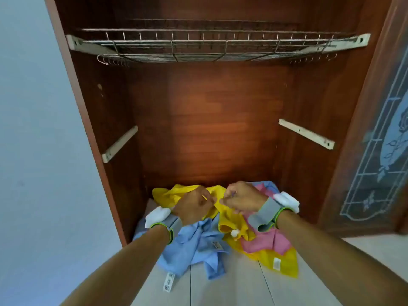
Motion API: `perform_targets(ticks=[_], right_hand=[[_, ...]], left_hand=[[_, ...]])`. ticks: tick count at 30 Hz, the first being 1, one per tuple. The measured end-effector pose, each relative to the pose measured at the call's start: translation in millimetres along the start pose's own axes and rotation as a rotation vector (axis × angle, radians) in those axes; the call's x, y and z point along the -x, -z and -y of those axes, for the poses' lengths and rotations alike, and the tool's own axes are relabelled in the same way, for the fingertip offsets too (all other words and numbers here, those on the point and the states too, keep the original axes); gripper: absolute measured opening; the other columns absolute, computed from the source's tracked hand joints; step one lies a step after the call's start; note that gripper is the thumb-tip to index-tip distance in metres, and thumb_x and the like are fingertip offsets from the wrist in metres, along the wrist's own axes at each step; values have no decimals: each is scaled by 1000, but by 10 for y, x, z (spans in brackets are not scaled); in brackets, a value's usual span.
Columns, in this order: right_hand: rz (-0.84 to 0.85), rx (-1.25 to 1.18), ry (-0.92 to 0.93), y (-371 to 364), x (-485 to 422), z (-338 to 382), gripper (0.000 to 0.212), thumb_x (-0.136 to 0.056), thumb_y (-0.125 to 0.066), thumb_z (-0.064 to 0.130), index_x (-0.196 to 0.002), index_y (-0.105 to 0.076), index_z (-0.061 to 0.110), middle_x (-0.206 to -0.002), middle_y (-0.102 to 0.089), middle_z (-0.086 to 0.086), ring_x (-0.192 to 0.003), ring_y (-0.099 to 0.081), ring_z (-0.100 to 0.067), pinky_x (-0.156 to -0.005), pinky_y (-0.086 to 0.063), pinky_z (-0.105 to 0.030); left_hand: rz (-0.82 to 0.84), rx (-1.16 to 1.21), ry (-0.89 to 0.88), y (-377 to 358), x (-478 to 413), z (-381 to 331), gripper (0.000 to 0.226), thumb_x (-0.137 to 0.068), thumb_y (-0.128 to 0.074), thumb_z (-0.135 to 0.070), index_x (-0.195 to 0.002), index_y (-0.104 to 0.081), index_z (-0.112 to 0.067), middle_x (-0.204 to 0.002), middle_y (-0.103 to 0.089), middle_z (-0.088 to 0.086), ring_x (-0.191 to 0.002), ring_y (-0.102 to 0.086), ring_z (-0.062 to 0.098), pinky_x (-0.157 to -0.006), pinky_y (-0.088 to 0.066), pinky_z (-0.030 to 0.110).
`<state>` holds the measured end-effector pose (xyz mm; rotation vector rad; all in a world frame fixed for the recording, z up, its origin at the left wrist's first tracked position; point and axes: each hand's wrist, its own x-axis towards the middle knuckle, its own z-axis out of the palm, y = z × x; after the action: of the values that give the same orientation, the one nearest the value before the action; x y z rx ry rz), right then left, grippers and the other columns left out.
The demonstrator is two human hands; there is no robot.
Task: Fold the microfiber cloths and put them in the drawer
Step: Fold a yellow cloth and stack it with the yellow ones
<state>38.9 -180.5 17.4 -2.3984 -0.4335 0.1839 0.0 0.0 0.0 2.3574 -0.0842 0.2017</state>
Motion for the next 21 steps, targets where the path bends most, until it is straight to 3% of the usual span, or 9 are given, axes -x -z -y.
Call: perform_targets(ticks=[2,4,6,8,11,14,16,19,21], right_hand=[[-75,404,-32,-144,-6,-89,14,-78,-72,34,-79,-62,23,-81,-62,-2,-90,-66,-25,-76,-52,-29],[5,579,-50,-336,21,-206,28,-80,-69,39,-89,-58,15,-90,-56,-7,-106,-61,-28,-91,-47,-33],[58,564,-83,-427,14,-323,48,-81,-67,48,-118,-54,21,-116,-53,-7,-115,-56,-30,-90,-44,-33],[24,599,-66,-494,-1,-417,44,-84,-62,48,-123,-53,29,-129,-50,-4,-116,-56,-32,-88,-44,-34],[-89,692,3,-582,17,-489,28,-90,-50,31,-116,-60,29,-129,-56,-3,-113,-58,-32,-87,-47,-33],[-169,655,203,-464,25,-288,24,-88,-46,27,-109,-58,25,-119,-60,-3,-105,-60,-33,-80,-49,-37],[-205,575,305,-298,42,-31,19,-88,-45,30,-101,-56,24,-108,-62,-3,-100,-61,-34,-76,-49,-39],[-319,507,363,61,28,368,19,-88,-41,36,-99,-52,25,-103,-64,-3,-96,-62,-36,-77,-50,-40],[-381,512,402,357,4,549,18,-90,-38,36,-99,-49,25,-104,-65,-4,-97,-62,-36,-78,-51,-41]], left_hand=[[41,-50,-4,-155,47,105,39,-74,-51,-52,-91,-65,-20,-80,-71,5,-79,-68,24,-75,-56,43],[71,-79,19,-305,138,243,43,-72,-45,-56,-92,-65,-24,-85,-71,5,-84,-67,28,-75,-55,43],[62,-86,21,-438,155,400,48,-68,-37,-59,-92,-63,-28,-87,-69,-1,-88,-66,25,-78,-53,42],[75,-91,-7,-522,175,448,40,-75,-41,-54,-97,-62,-28,-89,-65,-7,-94,-63,22,-81,-51,36],[58,-124,-60,-612,196,465,29,-86,-57,-39,-109,-57,-22,-91,-60,-5,-98,-61,24,-77,-45,32],[36,-89,-72,-569,145,377,47,-78,-56,-48,-116,-51,-20,-107,-62,3,-101,-60,28,-79,-46,36],[-100,-34,-55,-536,78,204,60,-72,-51,-59,-117,-51,-20,-107,-65,7,-99,-61,31,-73,-47,38],[-313,16,-18,-348,-97,-110,42,-74,-44,-51,-96,-51,-16,-87,-65,15,-89,-60,42,-59,-36,38],[-278,-17,-83,-61,-228,-262,22,-76,-46,-43,-83,-43,-22,-85,-63,15,-90,-58,44,-66,-43,42]])
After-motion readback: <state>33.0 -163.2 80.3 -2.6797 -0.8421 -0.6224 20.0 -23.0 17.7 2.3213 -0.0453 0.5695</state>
